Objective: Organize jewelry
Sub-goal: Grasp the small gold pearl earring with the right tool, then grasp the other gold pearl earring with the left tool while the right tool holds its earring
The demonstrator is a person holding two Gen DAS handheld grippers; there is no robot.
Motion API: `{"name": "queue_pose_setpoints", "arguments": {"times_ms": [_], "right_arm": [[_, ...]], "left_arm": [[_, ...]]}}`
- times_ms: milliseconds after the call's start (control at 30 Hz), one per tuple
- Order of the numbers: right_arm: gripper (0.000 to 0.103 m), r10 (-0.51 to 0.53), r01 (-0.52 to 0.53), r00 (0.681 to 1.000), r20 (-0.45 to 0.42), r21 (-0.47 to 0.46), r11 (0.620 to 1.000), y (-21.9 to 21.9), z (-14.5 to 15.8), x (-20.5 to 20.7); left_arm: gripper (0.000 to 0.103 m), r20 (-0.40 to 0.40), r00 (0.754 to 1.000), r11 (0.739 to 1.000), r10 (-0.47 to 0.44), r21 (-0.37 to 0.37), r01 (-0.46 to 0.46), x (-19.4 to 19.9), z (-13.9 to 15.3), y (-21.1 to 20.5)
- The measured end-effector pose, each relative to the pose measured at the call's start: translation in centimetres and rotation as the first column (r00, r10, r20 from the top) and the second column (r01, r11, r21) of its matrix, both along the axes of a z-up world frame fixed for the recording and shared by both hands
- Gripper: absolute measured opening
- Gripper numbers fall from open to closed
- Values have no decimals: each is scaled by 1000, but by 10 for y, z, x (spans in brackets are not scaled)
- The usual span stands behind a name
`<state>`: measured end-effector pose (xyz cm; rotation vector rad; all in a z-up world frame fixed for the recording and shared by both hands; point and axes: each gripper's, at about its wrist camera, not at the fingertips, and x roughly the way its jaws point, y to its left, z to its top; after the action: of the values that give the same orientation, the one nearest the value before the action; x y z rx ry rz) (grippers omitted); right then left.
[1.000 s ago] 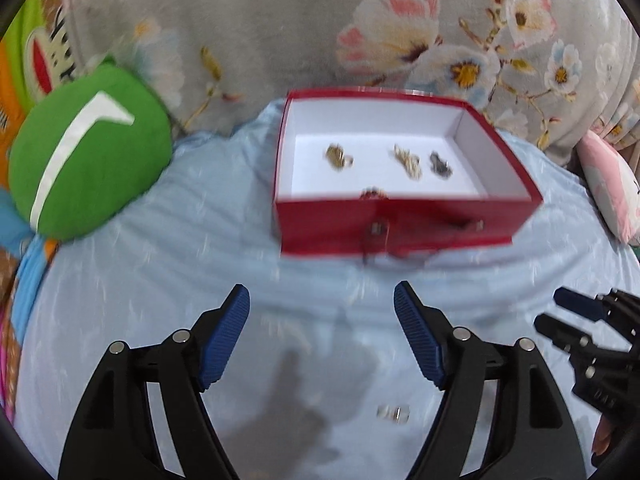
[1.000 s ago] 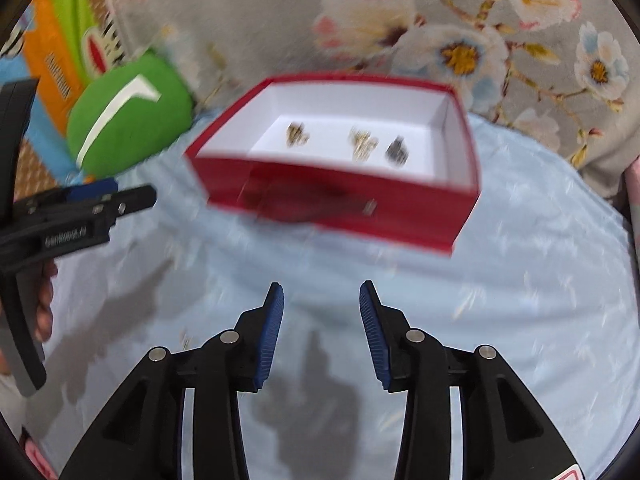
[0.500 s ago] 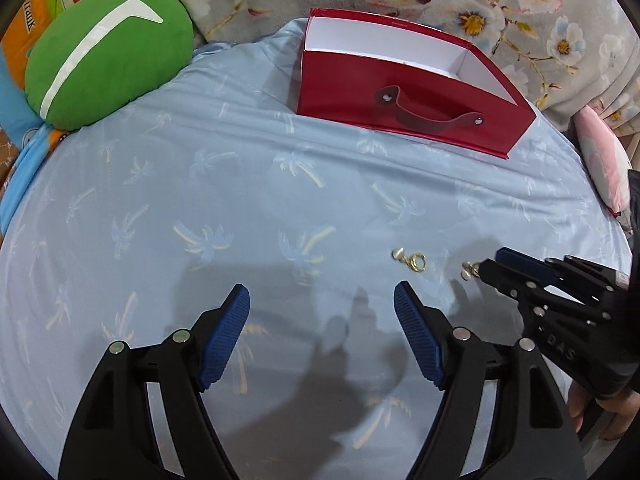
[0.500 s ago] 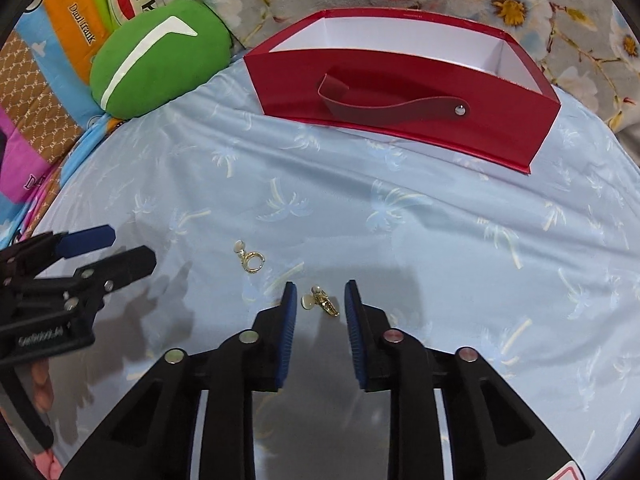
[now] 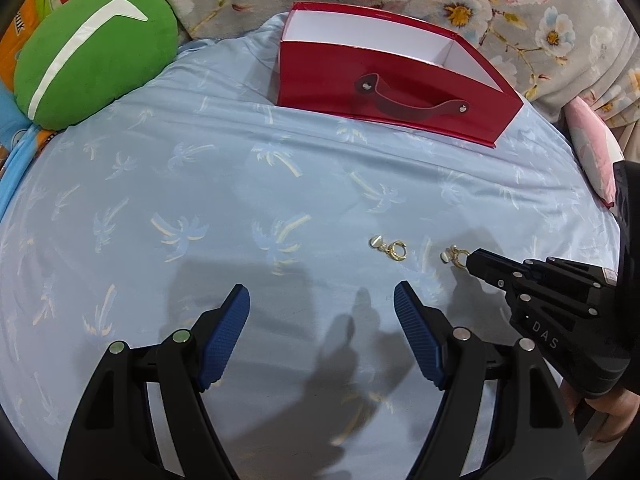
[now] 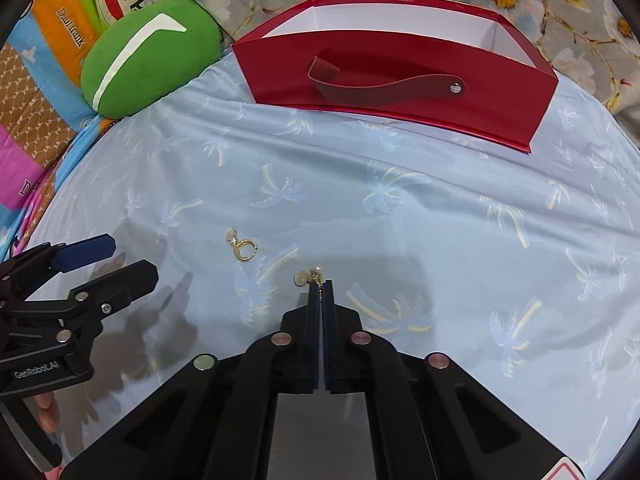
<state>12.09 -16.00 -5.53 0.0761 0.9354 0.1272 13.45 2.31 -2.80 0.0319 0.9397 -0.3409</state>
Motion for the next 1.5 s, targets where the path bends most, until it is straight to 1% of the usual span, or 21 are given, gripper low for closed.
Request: {"name": "queue_pose_setpoints", "arguments": {"times_ms": [267,333,400,433,467,533,633,733,800,833,867,933,1033,1133,1267,1333,1433,1500], "right_arm": [[0,-53,52,998,27,35,998,-24,13,-22],[0,-44,43,999,24,47,998,-27,13,-25],[1,-28,28,999,15,41,999,-25,11,-24],[5,-25,24,999,22,44,999,-25,12,-25],[13,-20,19,1000,24,46,999,-22,13,-24],[20,-10,9,999,30,47,999,-15,13,-21],[20,20,-20,1000,12,32,999,1,7,-9],[20,29,-29,1000,-3,20,999,10,1,2],[16,23,-23,1000,-14,23,999,10,-5,7],[9,17,-17,1000,-20,21,1000,10,-7,8],[4,8,-8,1000,-15,18,1000,8,-7,8],[4,-3,3,1000,-11,21,1000,4,-5,5],[4,-38,38,999,2,2,999,-5,0,-2],[4,-69,69,998,2,20,997,-17,3,-10],[4,-89,89,996,1,34,995,-27,6,-16],[4,-95,95,995,0,41,995,-30,6,-19],[4,-104,103,995,0,48,993,-33,5,-20],[4,-111,111,994,-1,52,992,-34,5,-20]], "left_arm": [[72,-9,1000,1000,-29,-5,29,12,-4,-29],[72,-6,1000,1000,-30,5,30,15,-5,-35],[72,9,1000,1000,-27,15,27,15,-3,-37],[72,10,1000,1000,-27,16,27,15,-3,-37],[72,8,1000,1000,-25,15,25,15,-3,-36],[72,4,1000,1000,-15,10,15,13,-3,-32],[72,1,1000,1000,4,18,-4,13,-5,-22],[72,-5,1000,1000,22,16,-21,13,-6,-14],[72,-6,1000,1000,24,17,-24,14,-7,-13],[72,-8,1000,1000,24,17,-23,15,-8,-13],[72,-9,1000,1000,21,17,-21,16,-8,-13],[72,-10,1000,1000,12,16,-12,17,-9,-17],[72,-12,1000,1000,-11,17,12,19,-12,-28],[72,-20,999,999,-37,22,37,23,-18,-44],[71,-16,999,999,-31,10,31,29,-22,-55],[66,-3,1000,999,-28,18,28,30,-23,-59],[54,10,1000,999,-24,25,23,31,-22,-61],[32,22,999,999,-28,31,28,30,-22,-62]]}}
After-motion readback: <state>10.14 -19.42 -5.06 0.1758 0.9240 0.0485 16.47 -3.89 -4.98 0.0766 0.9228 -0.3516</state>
